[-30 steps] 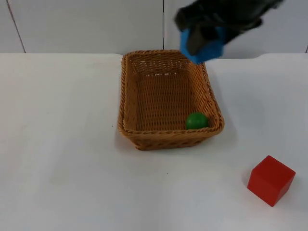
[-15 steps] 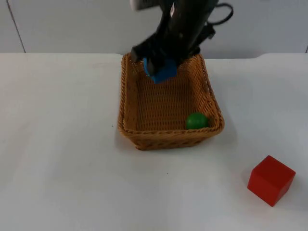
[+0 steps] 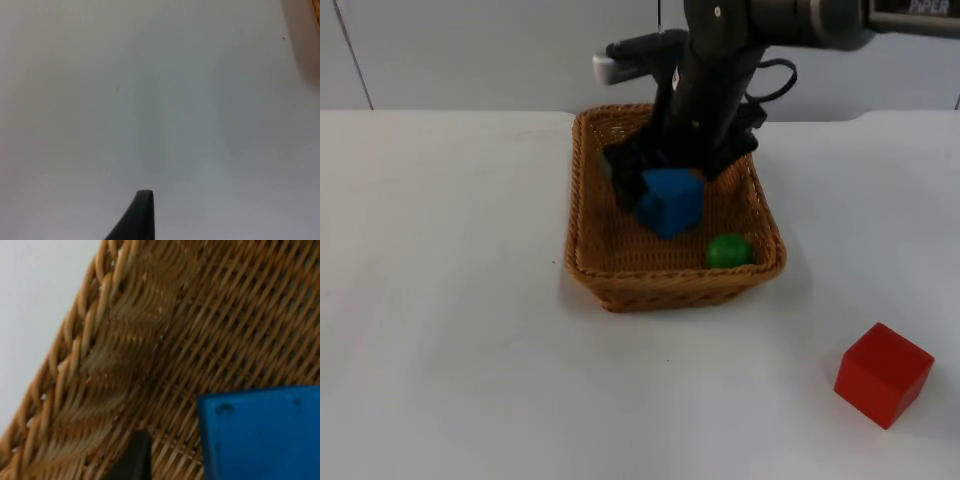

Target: Place all geometric objects except the red cube into the basket.

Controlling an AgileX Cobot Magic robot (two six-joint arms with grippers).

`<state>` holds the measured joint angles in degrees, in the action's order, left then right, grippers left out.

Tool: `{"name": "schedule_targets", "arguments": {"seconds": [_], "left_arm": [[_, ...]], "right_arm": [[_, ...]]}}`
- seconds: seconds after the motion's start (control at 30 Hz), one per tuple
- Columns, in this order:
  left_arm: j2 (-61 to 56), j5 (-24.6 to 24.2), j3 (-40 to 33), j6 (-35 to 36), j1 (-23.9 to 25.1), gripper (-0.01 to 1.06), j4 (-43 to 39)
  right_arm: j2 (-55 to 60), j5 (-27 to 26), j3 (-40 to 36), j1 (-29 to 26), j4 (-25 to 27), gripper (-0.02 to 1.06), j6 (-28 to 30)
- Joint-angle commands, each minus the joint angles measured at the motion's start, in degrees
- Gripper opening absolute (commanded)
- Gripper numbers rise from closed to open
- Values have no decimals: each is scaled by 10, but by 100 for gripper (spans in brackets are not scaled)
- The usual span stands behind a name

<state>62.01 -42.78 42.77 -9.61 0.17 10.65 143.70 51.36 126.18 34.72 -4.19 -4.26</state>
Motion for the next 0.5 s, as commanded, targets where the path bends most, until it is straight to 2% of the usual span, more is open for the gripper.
{"name": "schedule_targets", "arguments": {"seconds": [0.0, 0.17, 0.3, 0.47], "left_arm": [[-3, 3, -3, 0, 1, 105, 8], [-3, 5, -3, 0, 1, 105, 8], [-3, 5, -3, 0, 1, 105, 8], [-3, 4, -3, 0, 1, 105, 8]], "right_arm": [[-31, 5, 7, -3, -2, 105, 7], [-110, 43, 7, -3, -2, 105, 8], [-198, 98, 7, -3, -2, 105, 14], [-270, 130, -5, -2, -4, 105, 19]]}}
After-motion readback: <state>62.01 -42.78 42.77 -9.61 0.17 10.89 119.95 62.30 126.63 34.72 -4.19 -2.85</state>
